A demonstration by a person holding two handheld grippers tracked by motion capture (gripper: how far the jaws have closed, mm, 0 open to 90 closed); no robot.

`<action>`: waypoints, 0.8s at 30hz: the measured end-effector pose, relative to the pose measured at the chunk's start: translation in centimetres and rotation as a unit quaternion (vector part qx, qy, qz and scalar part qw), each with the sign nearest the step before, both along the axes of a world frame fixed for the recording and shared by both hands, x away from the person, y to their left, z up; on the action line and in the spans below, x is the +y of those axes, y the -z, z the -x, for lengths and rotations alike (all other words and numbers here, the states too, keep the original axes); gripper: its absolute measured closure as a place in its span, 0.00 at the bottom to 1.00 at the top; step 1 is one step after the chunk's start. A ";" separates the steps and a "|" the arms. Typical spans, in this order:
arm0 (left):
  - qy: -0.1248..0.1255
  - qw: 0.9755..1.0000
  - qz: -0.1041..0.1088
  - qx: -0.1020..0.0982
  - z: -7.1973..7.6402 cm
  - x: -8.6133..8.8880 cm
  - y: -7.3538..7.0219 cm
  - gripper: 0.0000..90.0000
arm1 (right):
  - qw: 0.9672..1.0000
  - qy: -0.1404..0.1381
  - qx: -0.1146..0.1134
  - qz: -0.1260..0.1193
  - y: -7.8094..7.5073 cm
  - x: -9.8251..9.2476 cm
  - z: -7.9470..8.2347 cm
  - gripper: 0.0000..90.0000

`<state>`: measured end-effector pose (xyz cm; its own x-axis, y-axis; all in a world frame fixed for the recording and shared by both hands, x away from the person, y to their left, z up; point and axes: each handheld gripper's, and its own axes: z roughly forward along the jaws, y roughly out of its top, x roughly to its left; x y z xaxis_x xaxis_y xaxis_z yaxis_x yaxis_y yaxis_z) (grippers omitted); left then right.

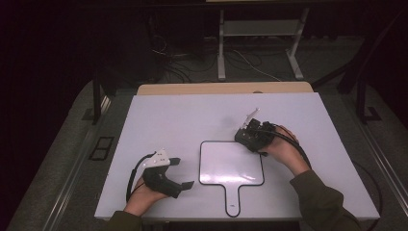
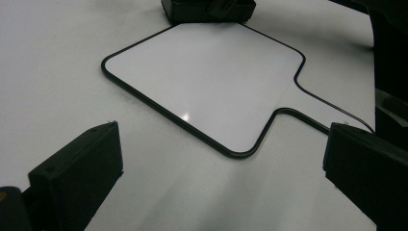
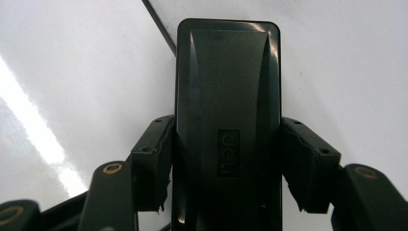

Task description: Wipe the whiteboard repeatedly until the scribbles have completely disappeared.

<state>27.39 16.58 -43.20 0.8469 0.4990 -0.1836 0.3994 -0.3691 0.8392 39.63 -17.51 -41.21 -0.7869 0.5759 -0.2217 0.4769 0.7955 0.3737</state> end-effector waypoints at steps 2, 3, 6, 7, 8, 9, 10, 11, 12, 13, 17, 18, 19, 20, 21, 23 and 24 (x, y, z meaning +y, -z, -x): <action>-0.001 1.000 0.000 0.000 0.0 0.0 0.0 0.00 | 1.000 0.002 0.000 -0.001 0.0 -0.3 0.0 0.43; -0.001 1.000 0.000 0.001 0.0 0.0 0.0 0.00 | 1.000 0.006 0.001 -0.004 0.0 -0.5 0.0 0.43; 0.000 1.000 0.001 0.000 0.0 -0.1 0.1 0.00 | 1.000 0.011 0.006 -0.013 0.1 -0.9 0.1 0.43; 0.000 1.000 0.000 0.000 0.0 -0.1 0.1 0.00 | 1.000 0.010 0.006 -0.012 0.1 -0.8 0.2 0.43; 0.001 1.000 0.000 0.000 -0.1 -0.1 0.1 0.00 | 1.000 0.004 0.003 -0.008 0.1 -0.7 0.2 0.43; 0.001 1.000 -0.002 0.000 -0.1 -0.1 0.1 0.00 | 1.000 0.000 0.010 -0.014 0.0 -0.6 0.4 0.43; 0.001 1.000 -0.001 0.000 -0.1 -0.2 0.1 0.00 | 1.000 -0.004 0.015 -0.019 0.0 -0.4 0.5 0.43; 0.001 1.000 -0.001 0.001 -0.1 -0.2 0.0 0.00 | 0.999 -0.009 0.021 -0.025 0.0 -0.2 0.6 0.43; 0.000 1.000 -0.001 0.001 -0.1 -0.1 0.0 0.00 | 0.999 -0.012 0.029 -0.033 0.0 0.0 0.7 0.43; 0.001 1.000 -0.002 0.000 -0.1 -0.1 0.0 0.00 | 0.998 -0.017 0.036 -0.044 0.1 0.2 0.8 0.43; 0.000 1.000 0.000 0.000 -0.1 -0.1 0.1 0.00 | 0.995 -0.026 0.059 -0.074 0.2 0.4 0.9 0.44; 0.000 1.000 0.000 0.000 -0.1 -0.1 0.1 0.00 | 0.995 -0.023 0.061 -0.078 0.2 0.4 0.9 0.44; 0.000 1.000 0.001 0.000 -0.1 -0.1 0.1 0.00 | 0.994 -0.023 0.064 -0.082 0.2 0.3 0.8 0.44; 0.000 1.000 0.001 0.000 -0.1 -0.1 0.0 0.00 | 0.994 -0.022 0.066 -0.087 0.2 0.3 0.8 0.44; 0.000 1.000 0.001 0.000 -0.1 -0.1 0.1 0.00 | 0.994 -0.022 0.067 -0.088 0.2 0.2 0.8 0.44; 0.000 1.000 0.001 0.000 -0.1 -0.1 0.1 0.00 | 0.993 -0.021 0.072 -0.096 0.2 0.1 0.8 0.44; -0.001 1.000 0.001 0.000 -0.1 0.0 0.0 0.00 | 0.992 -0.021 0.073 -0.098 0.1 0.0 0.7 0.44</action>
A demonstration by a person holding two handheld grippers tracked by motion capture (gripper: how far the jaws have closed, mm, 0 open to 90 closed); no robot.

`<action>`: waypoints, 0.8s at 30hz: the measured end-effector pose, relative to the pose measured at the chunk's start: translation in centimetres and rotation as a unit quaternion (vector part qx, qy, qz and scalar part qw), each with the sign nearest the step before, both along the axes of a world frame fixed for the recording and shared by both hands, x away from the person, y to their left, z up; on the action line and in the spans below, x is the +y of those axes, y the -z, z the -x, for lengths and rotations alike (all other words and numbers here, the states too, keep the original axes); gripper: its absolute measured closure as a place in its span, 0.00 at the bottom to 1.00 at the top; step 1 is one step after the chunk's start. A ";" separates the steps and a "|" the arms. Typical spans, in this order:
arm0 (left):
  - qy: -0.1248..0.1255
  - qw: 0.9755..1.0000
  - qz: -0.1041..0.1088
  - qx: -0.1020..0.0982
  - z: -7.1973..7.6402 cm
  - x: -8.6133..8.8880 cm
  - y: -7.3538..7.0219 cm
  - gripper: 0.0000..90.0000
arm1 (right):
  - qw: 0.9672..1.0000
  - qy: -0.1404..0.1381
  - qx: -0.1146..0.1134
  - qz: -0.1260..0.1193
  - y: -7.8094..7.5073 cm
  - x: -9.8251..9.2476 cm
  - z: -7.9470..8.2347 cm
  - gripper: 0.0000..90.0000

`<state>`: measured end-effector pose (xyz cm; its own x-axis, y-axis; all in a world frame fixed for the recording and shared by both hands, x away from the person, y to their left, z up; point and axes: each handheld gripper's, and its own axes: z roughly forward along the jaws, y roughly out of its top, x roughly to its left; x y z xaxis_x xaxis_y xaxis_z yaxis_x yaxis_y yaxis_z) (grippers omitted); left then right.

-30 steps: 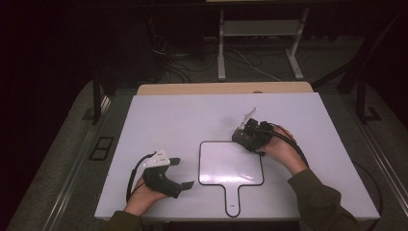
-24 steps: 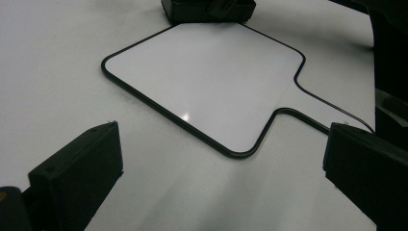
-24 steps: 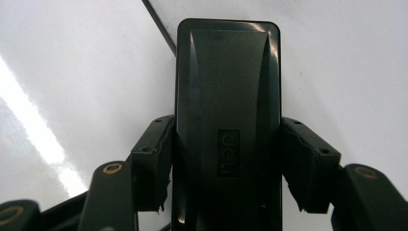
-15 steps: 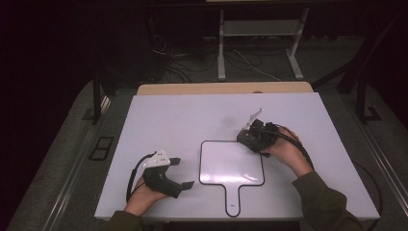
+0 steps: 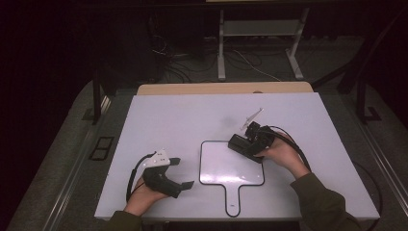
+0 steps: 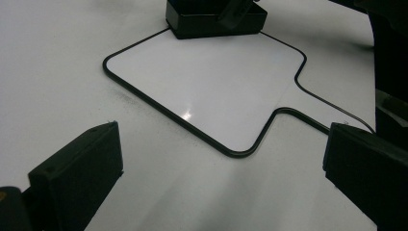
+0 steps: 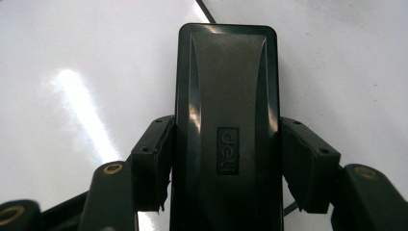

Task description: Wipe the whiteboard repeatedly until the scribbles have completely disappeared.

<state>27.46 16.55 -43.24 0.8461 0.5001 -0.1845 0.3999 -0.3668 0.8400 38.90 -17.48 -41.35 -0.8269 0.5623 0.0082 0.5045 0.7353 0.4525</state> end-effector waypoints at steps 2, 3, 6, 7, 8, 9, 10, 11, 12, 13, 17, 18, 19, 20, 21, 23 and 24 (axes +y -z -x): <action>0.000 1.000 -0.002 0.000 0.0 0.0 0.0 0.00 | 1.000 0.003 0.002 -0.008 -0.1 -0.2 0.0 0.44; -0.001 1.000 -0.001 0.001 0.0 0.0 0.0 0.00 | 1.000 0.003 0.000 -0.008 -0.2 -0.3 -0.1 0.44; -0.001 1.000 -0.002 0.000 0.0 0.1 0.0 0.00 | 1.000 0.004 0.001 -0.016 -0.4 -0.5 0.0 0.44; -0.001 1.000 -0.003 0.000 0.0 0.1 0.0 0.00 | 1.000 0.004 0.001 -0.019 -0.6 -0.6 0.0 0.44; -0.001 1.000 -0.003 0.000 0.0 0.1 0.0 0.00 | 1.000 0.007 0.002 -0.023 -0.6 -0.6 0.0 0.44; -0.001 1.000 -0.003 0.000 0.0 0.1 0.0 0.00 | 1.000 0.008 0.004 -0.027 -0.7 -0.7 0.1 0.44; -0.001 1.000 -0.003 -0.001 0.0 0.1 0.0 0.00 | 1.000 0.007 0.000 -0.025 -0.8 -0.8 0.0 0.44; -0.001 1.000 -0.002 -0.001 0.0 0.2 0.0 0.00 | 1.000 0.009 0.000 -0.026 -0.9 -0.8 0.1 0.44; 0.000 1.000 -0.003 -0.001 0.0 0.2 0.0 0.00 | 0.999 0.011 0.005 -0.033 -1.0 -0.9 0.1 0.44; -0.001 1.000 -0.003 -0.001 0.0 0.2 0.0 0.00 | 0.999 0.012 0.005 -0.035 -1.0 -0.9 0.1 0.44; -0.002 1.000 -0.001 -0.001 0.0 0.3 0.0 0.00 | 0.999 0.014 0.006 -0.049 -1.4 -1.2 0.1 0.44; -0.003 1.000 -0.001 -0.001 0.0 0.3 0.0 0.00 | 0.999 0.014 0.004 -0.048 -1.4 -1.4 0.1 0.44; -0.002 1.000 -0.002 -0.002 0.0 0.3 0.0 0.00 | 0.998 0.018 0.006 -0.053 -1.5 -1.4 0.2 0.44; -0.002 1.000 -0.003 -0.002 0.0 0.3 0.0 0.00 | 0.998 0.017 0.007 -0.053 -1.6 -1.5 0.2 0.44; -0.002 1.000 -0.002 -0.002 0.0 0.3 0.0 0.00 | 0.998 0.017 0.006 -0.054 -1.7 -1.6 0.2 0.44; -0.003 1.000 -0.004 -0.001 0.1 0.4 0.0 0.00 | 0.998 0.019 0.007 -0.059 -1.9 -1.8 0.2 0.44; -0.003 1.000 -0.003 -0.002 0.1 0.4 0.0 0.00 | 0.998 0.021 0.006 -0.059 -1.9 -1.8 0.3 0.44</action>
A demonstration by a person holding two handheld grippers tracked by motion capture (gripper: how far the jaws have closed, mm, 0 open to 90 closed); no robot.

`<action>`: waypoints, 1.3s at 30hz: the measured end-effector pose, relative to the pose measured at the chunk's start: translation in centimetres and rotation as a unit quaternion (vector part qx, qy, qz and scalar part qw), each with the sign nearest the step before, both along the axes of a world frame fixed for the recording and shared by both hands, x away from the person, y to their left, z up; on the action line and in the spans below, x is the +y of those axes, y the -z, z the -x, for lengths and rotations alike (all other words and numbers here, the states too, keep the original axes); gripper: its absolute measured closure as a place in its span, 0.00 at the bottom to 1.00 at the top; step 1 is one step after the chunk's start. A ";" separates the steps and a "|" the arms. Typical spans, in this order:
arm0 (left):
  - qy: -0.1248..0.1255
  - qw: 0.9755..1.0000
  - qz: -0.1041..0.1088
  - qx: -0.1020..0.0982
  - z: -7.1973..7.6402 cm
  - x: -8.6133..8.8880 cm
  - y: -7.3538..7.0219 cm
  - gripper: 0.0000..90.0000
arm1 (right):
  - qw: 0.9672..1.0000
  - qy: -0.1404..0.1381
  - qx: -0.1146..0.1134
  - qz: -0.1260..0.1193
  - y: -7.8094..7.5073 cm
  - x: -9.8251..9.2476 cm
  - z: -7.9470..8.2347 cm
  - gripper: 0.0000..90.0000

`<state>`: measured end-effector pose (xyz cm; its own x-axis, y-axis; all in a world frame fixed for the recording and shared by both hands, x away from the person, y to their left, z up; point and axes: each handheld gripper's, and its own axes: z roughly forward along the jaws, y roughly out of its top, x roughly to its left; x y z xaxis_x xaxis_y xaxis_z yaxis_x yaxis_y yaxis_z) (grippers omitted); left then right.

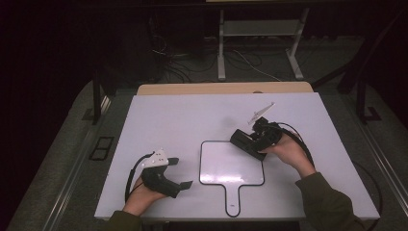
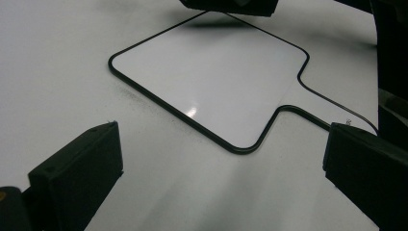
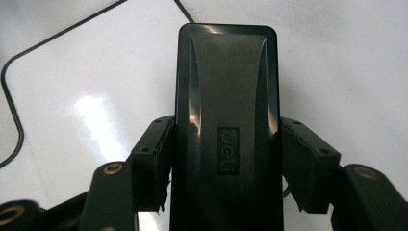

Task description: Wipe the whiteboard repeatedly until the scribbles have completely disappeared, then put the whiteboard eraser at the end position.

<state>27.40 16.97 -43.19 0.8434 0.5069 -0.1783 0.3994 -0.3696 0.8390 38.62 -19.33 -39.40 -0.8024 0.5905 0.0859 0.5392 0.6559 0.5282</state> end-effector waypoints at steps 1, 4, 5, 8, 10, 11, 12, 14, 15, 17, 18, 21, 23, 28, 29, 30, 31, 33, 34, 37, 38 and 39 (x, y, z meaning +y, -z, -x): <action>0.000 1.000 0.000 0.000 0.0 0.0 0.0 0.00 | 1.000 0.001 -0.001 -0.002 -0.1 -0.1 0.0 0.44; -0.001 1.000 0.000 0.000 0.0 0.1 0.0 0.00 | 1.000 0.002 -0.002 -0.006 -0.3 -0.3 0.1 0.44; -0.001 1.000 0.000 0.000 0.0 0.1 0.0 0.00 | 1.000 0.003 -0.004 -0.006 -0.4 -0.4 0.1 0.44; -0.001 1.000 0.000 0.000 0.0 0.1 0.0 0.00 | 1.000 0.007 -0.003 -0.009 -0.5 -0.5 -0.2 0.44; 0.000 1.000 -0.001 0.000 0.0 0.1 0.0 0.00 | 1.000 0.010 -0.007 -0.008 -0.7 -0.5 -0.6 0.44; 0.000 1.000 -0.001 0.000 0.0 0.0 0.0 0.00 | 1.000 0.013 -0.008 -0.010 -0.8 -0.5 -0.8 0.44; -0.001 1.000 -0.001 0.000 0.0 0.0 0.0 0.00 | 1.000 0.016 -0.008 -0.012 -0.9 -0.5 -1.0 0.44; -0.002 1.000 0.000 0.000 0.0 0.0 0.0 0.00 | 1.000 0.019 -0.013 -0.017 -1.1 -0.4 -1.5 0.44; -0.002 1.000 -0.001 0.000 0.0 0.0 0.0 0.00 | 1.000 0.019 -0.014 -0.017 -1.1 -0.4 -1.7 0.44; -0.001 1.000 -0.001 0.000 0.0 0.0 0.0 0.00 | 0.999 0.024 -0.017 -0.015 -1.2 -0.1 -2.2 0.44; -0.001 1.000 -0.001 0.001 0.0 0.0 0.0 0.00 | 0.999 0.026 -0.018 -0.012 -1.2 0.0 -2.5 0.44; 0.000 1.000 -0.001 0.000 0.0 0.0 0.0 0.00 | 0.999 0.032 -0.020 -0.016 -1.4 0.3 -3.3 0.44; 0.000 1.000 0.000 0.000 0.0 0.0 0.0 0.00 | 0.999 0.035 -0.023 -0.019 -1.5 0.5 -3.8 0.44; 0.000 1.000 0.000 0.000 0.0 0.1 0.0 0.00 | 0.999 0.040 -0.027 -0.019 -1.7 1.0 -5.1 0.44; -0.001 1.000 0.000 0.000 0.0 0.1 0.0 0.00 | 0.999 0.040 -0.025 -0.020 -1.7 1.1 -5.3 0.44; 0.000 1.000 -0.001 0.000 0.0 0.1 0.0 0.00 | 0.999 0.041 -0.025 -0.020 -1.7 1.2 -5.6 0.44; 0.000 1.000 -0.001 0.000 0.0 0.1 0.0 0.00 | 0.999 0.042 -0.026 -0.020 -1.7 1.3 -5.8 0.44; -0.001 1.000 0.000 0.001 0.0 0.0 0.0 0.00 | 0.999 0.043 -0.026 -0.020 -1.6 1.5 -6.4 0.43; -0.002 1.000 0.000 0.001 0.0 0.1 0.0 0.00 | 0.999 0.044 -0.026 -0.018 -1.6 1.7 -6.6 0.43; 0.000 1.000 -0.003 -0.002 0.0 0.1 0.1 0.00 | 0.998 0.049 -0.027 -0.018 -1.4 2.0 -7.4 0.43; -0.001 1.000 -0.001 -0.001 0.0 0.1 0.1 0.00 | 0.998 0.049 -0.026 -0.017 -1.4 2.1 -7.7 0.43; -0.001 1.000 -0.002 -0.001 0.0 0.2 0.1 0.00 | 0.998 0.050 -0.025 -0.019 -1.3 2.3 -8.0 0.43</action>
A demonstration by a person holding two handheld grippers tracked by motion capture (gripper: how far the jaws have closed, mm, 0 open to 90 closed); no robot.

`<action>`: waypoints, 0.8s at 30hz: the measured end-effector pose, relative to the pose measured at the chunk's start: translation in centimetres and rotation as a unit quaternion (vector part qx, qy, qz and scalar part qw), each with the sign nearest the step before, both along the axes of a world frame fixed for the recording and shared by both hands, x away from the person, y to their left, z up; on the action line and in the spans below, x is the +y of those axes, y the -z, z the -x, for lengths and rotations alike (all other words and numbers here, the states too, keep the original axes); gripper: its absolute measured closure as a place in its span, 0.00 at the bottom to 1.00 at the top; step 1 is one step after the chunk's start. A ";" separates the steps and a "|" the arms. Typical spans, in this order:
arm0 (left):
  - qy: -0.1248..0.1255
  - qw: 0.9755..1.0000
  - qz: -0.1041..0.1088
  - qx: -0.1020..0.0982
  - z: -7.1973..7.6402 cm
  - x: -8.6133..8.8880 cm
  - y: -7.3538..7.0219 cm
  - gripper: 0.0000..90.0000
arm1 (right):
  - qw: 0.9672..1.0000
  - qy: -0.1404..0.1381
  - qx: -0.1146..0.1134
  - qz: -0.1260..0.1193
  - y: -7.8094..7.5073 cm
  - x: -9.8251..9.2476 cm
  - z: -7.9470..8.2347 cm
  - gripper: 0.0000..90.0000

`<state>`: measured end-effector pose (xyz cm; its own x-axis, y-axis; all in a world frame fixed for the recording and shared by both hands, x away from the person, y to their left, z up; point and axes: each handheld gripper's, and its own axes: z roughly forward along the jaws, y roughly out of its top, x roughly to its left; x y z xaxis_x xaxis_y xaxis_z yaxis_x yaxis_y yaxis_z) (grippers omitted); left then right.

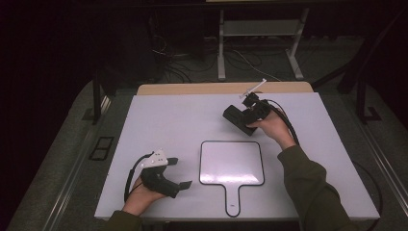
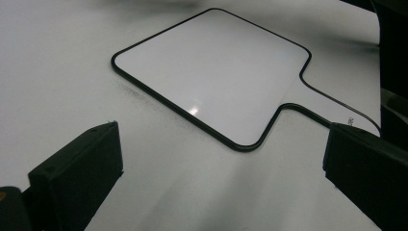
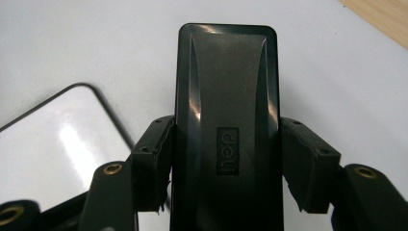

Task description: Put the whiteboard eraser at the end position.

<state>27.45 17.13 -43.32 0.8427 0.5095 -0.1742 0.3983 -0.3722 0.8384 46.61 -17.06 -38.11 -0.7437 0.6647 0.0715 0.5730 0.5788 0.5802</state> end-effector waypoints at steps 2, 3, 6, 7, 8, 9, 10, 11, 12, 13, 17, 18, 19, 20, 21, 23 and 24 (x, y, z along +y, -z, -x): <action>0.001 1.000 -0.003 -0.004 -0.1 0.1 0.0 0.00 | 1.000 -0.001 0.001 -0.003 0.1 0.4 -0.5 0.43; -0.001 1.000 -0.001 -0.002 -0.2 0.2 0.1 0.00 | 1.000 0.000 0.002 -0.004 0.1 0.6 -0.8 0.43; -0.002 1.000 -0.001 -0.003 -0.3 0.4 0.2 0.00 | 1.000 -0.001 0.000 0.006 0.3 1.5 -1.4 0.43; -0.004 1.000 0.001 -0.002 -0.4 0.5 0.3 0.00 | 1.000 -0.001 -0.001 0.007 0.3 1.7 -1.6 0.43; -0.006 1.000 -0.001 -0.002 -0.4 0.6 0.3 0.00 | 1.000 0.002 0.000 0.004 0.4 2.0 -1.8 0.43; -0.007 1.000 0.000 0.001 -0.4 0.7 0.4 0.00 | 1.000 0.001 0.000 0.003 0.4 2.1 -1.9 0.43; -0.009 1.000 0.004 0.004 -0.5 0.8 0.5 0.00 | 1.000 -0.001 -0.001 0.003 0.5 2.4 -2.1 0.43; -0.010 1.000 0.008 0.007 -0.4 0.8 0.6 0.00 | 1.000 -0.002 -0.002 -0.001 0.5 2.6 -2.3 0.43; -0.009 1.000 0.006 0.005 -0.4 0.8 0.6 0.00 | 1.000 -0.003 -0.002 -0.001 0.6 2.8 -2.5 0.43; -0.008 1.000 0.006 0.006 -0.4 0.8 0.6 0.00 | 1.000 -0.002 -0.001 0.000 0.6 3.0 -2.6 0.43; -0.007 1.000 0.010 0.005 -0.3 0.7 0.5 0.00 | 1.000 0.002 0.004 0.011 1.1 3.7 -3.4 0.43; -0.006 1.000 0.010 0.005 -0.3 0.7 0.5 0.00 | 1.000 0.003 0.008 0.013 1.3 3.7 -3.6 0.43; -0.006 1.000 0.010 0.005 -0.2 0.7 0.5 0.00 | 1.000 0.004 0.010 0.014 1.5 3.8 -3.8 0.43; -0.006 1.000 0.011 0.004 -0.2 0.6 0.5 0.00 | 1.000 0.005 0.012 0.016 1.7 3.9 -4.0 0.43; -0.004 1.000 0.011 0.004 -0.3 0.6 0.5 0.00 | 1.000 0.007 0.017 0.017 1.9 4.0 -4.1 0.43; -0.005 1.000 0.012 0.005 -0.3 0.5 0.5 0.00 | 0.999 0.011 0.021 0.027 2.5 4.0 -4.3 0.43; -0.003 1.000 0.011 0.005 -0.3 0.5 0.5 0.00 | 0.999 0.014 0.023 0.029 2.7 4.0 -4.4 0.43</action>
<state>27.70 17.58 -43.78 0.8375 0.5108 -0.1941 0.4093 -0.3513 0.8420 51.04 -13.02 -40.80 -0.7217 0.6890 0.0663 0.6146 0.5938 0.5193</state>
